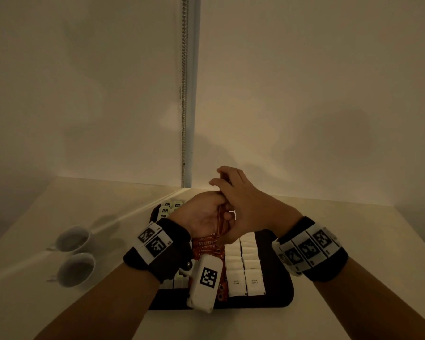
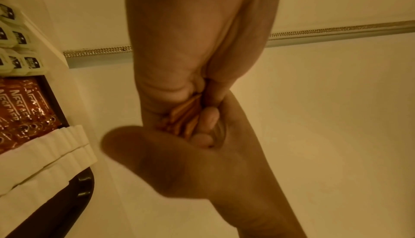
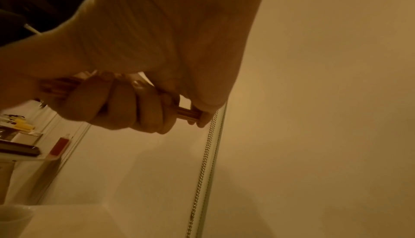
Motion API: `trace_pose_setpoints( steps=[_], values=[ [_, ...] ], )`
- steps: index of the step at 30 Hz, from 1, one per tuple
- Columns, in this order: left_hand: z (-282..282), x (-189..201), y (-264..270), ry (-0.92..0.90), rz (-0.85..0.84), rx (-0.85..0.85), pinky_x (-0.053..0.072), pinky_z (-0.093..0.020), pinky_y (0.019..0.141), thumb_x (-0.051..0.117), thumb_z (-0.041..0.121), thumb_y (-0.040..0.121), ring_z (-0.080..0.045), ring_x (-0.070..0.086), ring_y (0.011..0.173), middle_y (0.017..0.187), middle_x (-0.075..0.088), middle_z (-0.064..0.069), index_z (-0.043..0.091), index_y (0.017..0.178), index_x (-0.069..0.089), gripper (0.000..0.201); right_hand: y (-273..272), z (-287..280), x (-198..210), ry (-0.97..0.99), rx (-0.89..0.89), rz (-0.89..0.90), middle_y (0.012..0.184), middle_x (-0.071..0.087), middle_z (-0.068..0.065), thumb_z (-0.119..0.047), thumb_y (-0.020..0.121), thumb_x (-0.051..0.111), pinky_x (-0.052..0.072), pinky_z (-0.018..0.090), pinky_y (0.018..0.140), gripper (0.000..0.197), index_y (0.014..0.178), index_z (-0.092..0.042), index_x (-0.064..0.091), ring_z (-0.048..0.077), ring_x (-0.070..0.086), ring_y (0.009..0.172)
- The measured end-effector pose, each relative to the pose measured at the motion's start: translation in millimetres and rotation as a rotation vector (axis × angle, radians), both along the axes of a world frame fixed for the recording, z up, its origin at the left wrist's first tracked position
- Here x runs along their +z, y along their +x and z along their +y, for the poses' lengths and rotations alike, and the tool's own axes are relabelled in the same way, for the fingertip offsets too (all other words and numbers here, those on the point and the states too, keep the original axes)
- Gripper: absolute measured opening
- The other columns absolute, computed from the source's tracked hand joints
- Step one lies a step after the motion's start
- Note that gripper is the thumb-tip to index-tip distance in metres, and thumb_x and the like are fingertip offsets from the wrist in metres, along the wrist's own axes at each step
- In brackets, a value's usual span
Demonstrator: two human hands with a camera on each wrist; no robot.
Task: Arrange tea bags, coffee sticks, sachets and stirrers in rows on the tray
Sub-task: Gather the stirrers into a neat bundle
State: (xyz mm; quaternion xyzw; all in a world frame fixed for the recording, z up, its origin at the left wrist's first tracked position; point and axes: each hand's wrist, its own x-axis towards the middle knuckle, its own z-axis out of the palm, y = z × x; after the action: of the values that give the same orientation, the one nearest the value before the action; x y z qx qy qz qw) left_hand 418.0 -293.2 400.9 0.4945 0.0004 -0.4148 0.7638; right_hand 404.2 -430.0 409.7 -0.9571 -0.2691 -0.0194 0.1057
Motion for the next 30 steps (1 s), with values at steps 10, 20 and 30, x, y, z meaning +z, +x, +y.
trace_pose_setpoints(
  steps=[10, 20, 30],
  values=[
    [2.8, 3.9, -2.4, -0.035, -0.037, -0.052, 0.043, -0.022, 0.051, 0.039, 0.021, 0.102, -0.008, 0.038, 0.049, 0.059, 0.042, 0.004, 0.015, 0.077, 0.049, 0.027, 4.1, -2.6, -2.0, 1.143, -0.426, 0.619, 0.093, 0.063, 0.002, -0.042, 0.087, 0.053, 0.048, 0.027, 0.081, 0.042, 0.111, -0.007, 0.060, 0.012, 0.059, 0.084],
    [-6.0, -10.6, -17.0, 0.067, -0.079, -0.064, 0.041, -0.024, 0.055, 0.038, 0.020, 0.102, -0.009, 0.041, 0.047, 0.058, 0.044, 0.002, 0.013, 0.081, 0.049, 0.025, 1.2, 8.6, -19.5, 1.422, -0.488, 0.721, 0.089, 0.073, 0.004, -0.025, 0.101, 0.036, 0.050, 0.025, 0.061, 0.023, 0.089, -0.011, 0.050, 0.018, 0.067, 0.076],
    [50.3, -58.4, -30.2, 0.449, -0.302, -0.117, 0.051, -0.029, 0.083, 0.045, 0.029, 0.099, -0.018, 0.065, 0.095, 0.108, 0.068, -0.003, 0.016, 0.112, 0.061, 0.024, 25.1, -57.6, -75.0, 1.364, -0.866, 0.746, 0.061, 0.046, -0.001, -0.018, 0.101, 0.036, 0.040, 0.024, 0.048, 0.020, 0.085, -0.014, 0.047, 0.011, 0.043, 0.050]
  ],
)
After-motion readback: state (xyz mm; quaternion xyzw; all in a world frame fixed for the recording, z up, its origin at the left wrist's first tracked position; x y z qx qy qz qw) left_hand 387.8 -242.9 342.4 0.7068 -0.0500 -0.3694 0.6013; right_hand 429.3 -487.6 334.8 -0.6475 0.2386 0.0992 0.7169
